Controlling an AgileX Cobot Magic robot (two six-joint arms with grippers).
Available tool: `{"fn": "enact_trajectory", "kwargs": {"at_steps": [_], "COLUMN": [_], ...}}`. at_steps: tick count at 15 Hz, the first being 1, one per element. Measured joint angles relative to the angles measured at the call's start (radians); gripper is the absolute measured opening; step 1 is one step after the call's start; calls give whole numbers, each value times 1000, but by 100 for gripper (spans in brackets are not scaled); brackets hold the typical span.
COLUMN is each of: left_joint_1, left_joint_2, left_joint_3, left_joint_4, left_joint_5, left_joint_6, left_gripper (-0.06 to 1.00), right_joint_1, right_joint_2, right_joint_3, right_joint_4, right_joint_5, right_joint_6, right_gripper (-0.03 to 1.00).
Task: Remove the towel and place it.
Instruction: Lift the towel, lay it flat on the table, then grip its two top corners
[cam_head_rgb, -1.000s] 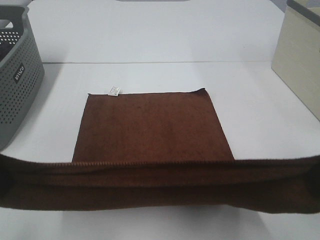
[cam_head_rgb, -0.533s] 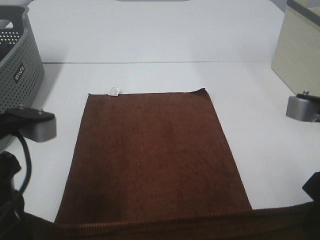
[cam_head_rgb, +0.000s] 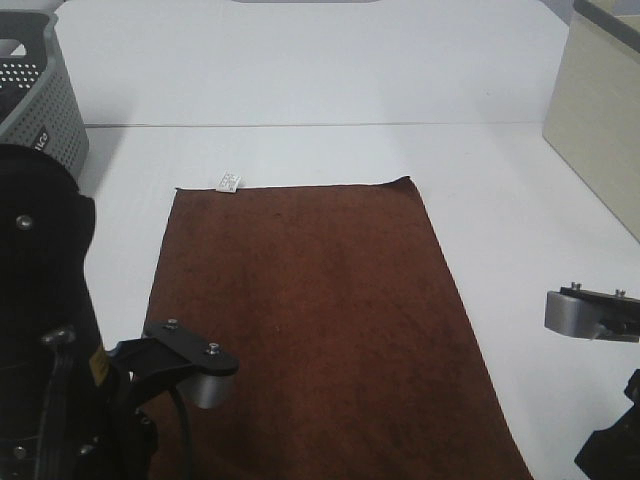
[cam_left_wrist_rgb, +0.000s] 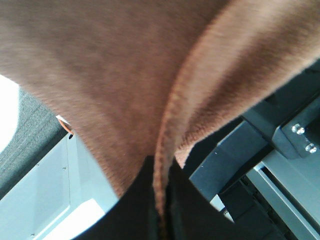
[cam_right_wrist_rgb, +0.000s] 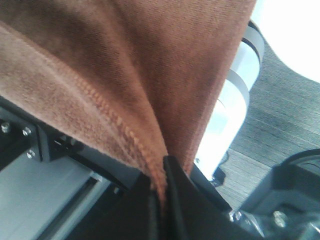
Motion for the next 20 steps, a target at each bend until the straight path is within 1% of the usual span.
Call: {"fn": "enact_trajectory", "kwargs": {"at_steps": [2, 4, 5, 6, 7, 8, 9, 10, 11, 12, 13, 15, 17, 18, 19, 20], "left_joint_1": [-26, -32, -32, -32, -32, -32, -32, -32, -32, -32, -32, -32, -30, 1, 48, 108], "left_joint_2": [21, 28, 28, 28, 28, 28, 28, 28, 28, 28, 28, 28, 28, 28, 28, 28], "left_joint_3": [-32, -42, -42, -42, -43, -43, -43, -43, -43, -46, -51, -83, -132, -185, -218, -247], "left_joint_4": [-10, -32, -44, -66, -89, -107, -116, -119, -120, -121, -123, -121, -95, -63, -40, -21], "left_joint_5": [-15, -18, -18, -18, -19, -22, -28, -37, -38, -38, -40, -40, -41, -42, -45, -51], "left_joint_6": [0, 0, 0, 0, 0, -4, -21, -43, -48, -48, -48, -44, -34, -26, -22, -11], "left_gripper": [0, 0, 0, 3, 13, 27, 47, 73, 84, 89, 90, 92, 92, 92, 92, 92], "right_joint_1": [0, 0, -1, -1, -1, -1, -1, -1, -1, -1, -1, -1, -3, -5, -5, -5], "right_joint_2": [23, 30, 30, 30, 30, 30, 30, 30, 30, 30, 30, 31, 31, 34, 41, 49], "right_joint_3": [11, 13, 13, 13, 13, 13, 13, 13, 13, 11, 7, -31, -102, -167, -225, -256], "right_joint_4": [24, 43, 49, 51, 51, 51, 51, 51, 51, 47, 46, 12, -63, -125, -154, -161], "right_joint_5": [-25, -29, -29, -29, -28, -27, -27, -26, -26, -28, -28, -33, -52, -64, -67, -67], "right_joint_6": [-10, -20, -22, -26, -26, -17, -10, -5, 4, 9, 12, 16, 46, 79, 96, 97], "right_gripper": [5, 9, 12, 17, 25, 35, 45, 55, 68, 72, 73, 75, 75, 75, 75, 75]}}
